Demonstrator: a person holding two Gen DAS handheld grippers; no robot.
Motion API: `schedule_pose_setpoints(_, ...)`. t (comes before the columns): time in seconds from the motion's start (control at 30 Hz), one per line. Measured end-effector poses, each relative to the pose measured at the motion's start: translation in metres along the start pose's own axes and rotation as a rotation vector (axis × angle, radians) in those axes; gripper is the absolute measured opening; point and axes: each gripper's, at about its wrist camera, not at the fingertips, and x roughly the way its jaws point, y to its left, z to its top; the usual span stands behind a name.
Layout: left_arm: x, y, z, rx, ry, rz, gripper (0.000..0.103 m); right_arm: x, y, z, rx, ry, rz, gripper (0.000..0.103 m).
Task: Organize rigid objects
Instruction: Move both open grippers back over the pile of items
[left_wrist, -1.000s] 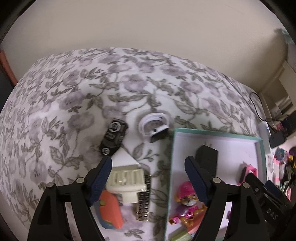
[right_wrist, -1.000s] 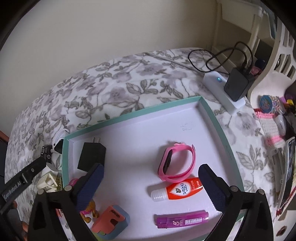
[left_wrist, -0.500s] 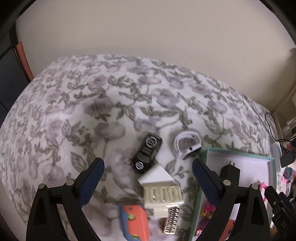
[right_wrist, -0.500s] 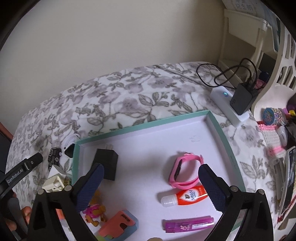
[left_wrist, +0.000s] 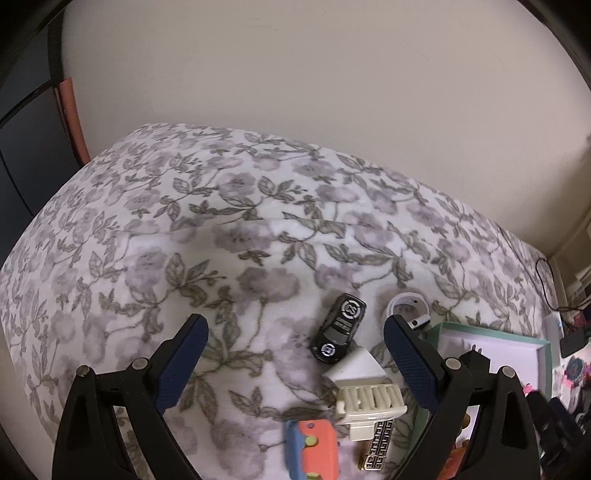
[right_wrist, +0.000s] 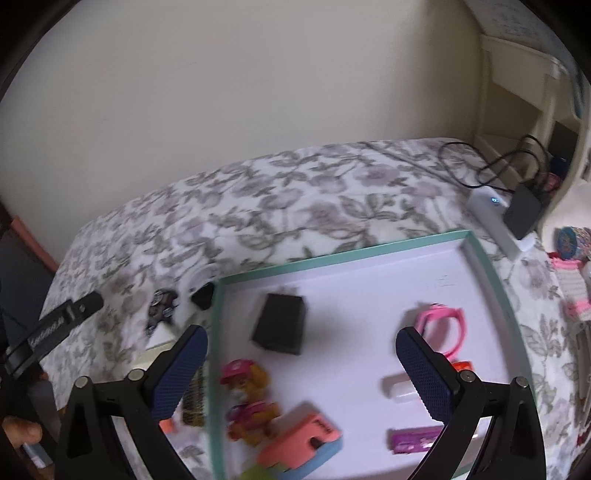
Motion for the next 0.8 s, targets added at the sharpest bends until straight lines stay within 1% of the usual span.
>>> schedule_pose_setpoints(0.17, -0.015, 0.010, 0.004, -0.008, -0.025, 0.025, 0.096, -0.005, 0.027, -0.003, -0.050, 0.018, 0.079, 0.103)
schedule_pose_setpoints(0.23, -0.021, 0.013, 0.006, -0.012, -0.025, 0.033, 0.096, -0.007, 0.037, -0.005, -0.075, 0.020, 0.092, 0.103)
schedule_pose_setpoints(0.3, -0.027, 0.016, 0.006, -0.024, -0.021, 0.024, 0.096, -0.009, 0.047, -0.008, -0.096, 0.026, 0.102, 0.103)
schedule_pose_setpoints(0.4, -0.030, 0.022, 0.002, -0.019, 0.003, 0.037, 0.096, -0.006, 0.055, -0.013, -0.109, 0.051, 0.111, 0.103)
schedule_pose_setpoints(0.5, -0.031, 0.028, -0.006, 0.016, 0.027, 0.075, 0.096, 0.001, 0.063, -0.020, -0.132, 0.095, 0.114, 0.103)
schedule_pose_setpoints(0.6, -0.029, 0.035, -0.012, 0.046, 0.056, 0.093, 0.096, 0.006, 0.070, -0.026, -0.145, 0.132, 0.129, 0.103)
schedule_pose_setpoints(0.67, -0.026, 0.038, -0.016, 0.054, 0.078, 0.096, 0.096, 0.010, 0.074, -0.031, -0.144, 0.157, 0.146, 0.103)
schedule_pose_setpoints(0.7, -0.023, 0.040, -0.018, 0.050, 0.104, 0.093, 0.096, 0.012, 0.076, -0.033, -0.146, 0.168, 0.156, 0.103)
schedule_pose_setpoints(0.8, -0.014, 0.048, -0.024, 0.017, 0.161, 0.068, 0.096, 0.019, 0.082, -0.039, -0.159, 0.204, 0.168, 0.103)
